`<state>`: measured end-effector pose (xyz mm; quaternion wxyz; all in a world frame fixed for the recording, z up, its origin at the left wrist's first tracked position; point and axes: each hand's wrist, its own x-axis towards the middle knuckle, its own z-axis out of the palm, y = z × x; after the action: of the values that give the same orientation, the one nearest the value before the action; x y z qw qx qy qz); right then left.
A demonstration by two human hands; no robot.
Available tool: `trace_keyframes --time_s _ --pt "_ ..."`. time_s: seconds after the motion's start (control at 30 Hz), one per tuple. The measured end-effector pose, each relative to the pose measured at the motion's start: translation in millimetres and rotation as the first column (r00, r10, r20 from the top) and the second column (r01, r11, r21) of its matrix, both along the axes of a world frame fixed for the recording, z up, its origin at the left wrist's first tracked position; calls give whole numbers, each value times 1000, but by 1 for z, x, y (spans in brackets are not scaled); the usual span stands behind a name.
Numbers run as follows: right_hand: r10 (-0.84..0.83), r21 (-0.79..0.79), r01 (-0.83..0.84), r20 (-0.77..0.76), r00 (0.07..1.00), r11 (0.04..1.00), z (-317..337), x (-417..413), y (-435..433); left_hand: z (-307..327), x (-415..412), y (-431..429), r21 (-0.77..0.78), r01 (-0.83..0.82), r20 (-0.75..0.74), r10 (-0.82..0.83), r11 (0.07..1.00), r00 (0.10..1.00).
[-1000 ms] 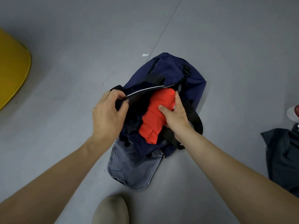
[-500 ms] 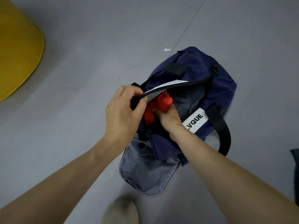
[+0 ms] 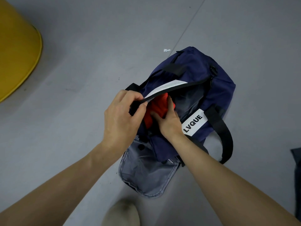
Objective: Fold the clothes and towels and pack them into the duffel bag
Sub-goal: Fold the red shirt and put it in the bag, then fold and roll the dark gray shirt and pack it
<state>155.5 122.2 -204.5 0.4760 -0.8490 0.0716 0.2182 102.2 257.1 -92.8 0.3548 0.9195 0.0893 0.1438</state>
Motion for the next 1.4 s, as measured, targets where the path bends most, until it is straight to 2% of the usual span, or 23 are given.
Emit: trace_keyframes --time_s 0.17,0.3,0.37,0.43,0.53,0.63,0.7,0.77,0.87,0.97,1.13,1.2,1.27,1.33,1.4 --pt "4 61 -5 9 1000 998 -6 12 3 -1 4 3 -23 -22 10 22 999 1000" --pt "144 153 -138 -31 989 979 -15 10 -1 -2 2 6 -27 -8 18 8 1000 1000" --pt "222 149 -213 -47 974 966 -17 16 0 -2 -1 7 -41 -5 15 5 999 1000" --pt "284 71 -280 -44 958 957 -18 22 4 -3 -2 11 -49 -14 20 15 999 1000" --pt "321 -133 -321 -21 947 938 -13 19 7 -4 -4 14 -32 -17 16 17 999 1000" --pt "310 -407 -217 178 934 887 4 0 1 -8 -4 16 77 8 -20 -7 997 1000" --pt "380 -492 -187 327 865 850 4 -18 -6 -14 -5 19 103 7 -40 -3 995 999" --pt "478 -551 -247 326 816 797 -5 -30 -12 -18 -7 22 102 -1 -50 6 995 999" --pt "526 -560 -351 184 830 750 -16 -28 -11 -21 -9 21 123 17 -47 -11 992 999" --pt "559 -491 -447 104 822 748 -12 -15 -4 -24 -11 21 145 30 -45 -24 989 999" --pt "671 -497 -537 132 730 681 19 -10 -43 -33 -11 8 259 58 -62 -43 964 997" --pt "702 -461 -572 176 691 679 40 -23 -79 -30 -10 -11 303 105 -77 -85 947 993" --pt "704 -438 -576 222 675 690 61 -43 -125 -23 -9 -38 293 224 -67 -214 930 975" --pt "672 -442 -538 241 700 718 80 -63 -172 -16 -10 -68 246 384 -57 -382 890 922" --pt "611 -443 -486 197 767 753 97 -85 -221 -12 -13 -103 165 528 -108 -517 833 849"
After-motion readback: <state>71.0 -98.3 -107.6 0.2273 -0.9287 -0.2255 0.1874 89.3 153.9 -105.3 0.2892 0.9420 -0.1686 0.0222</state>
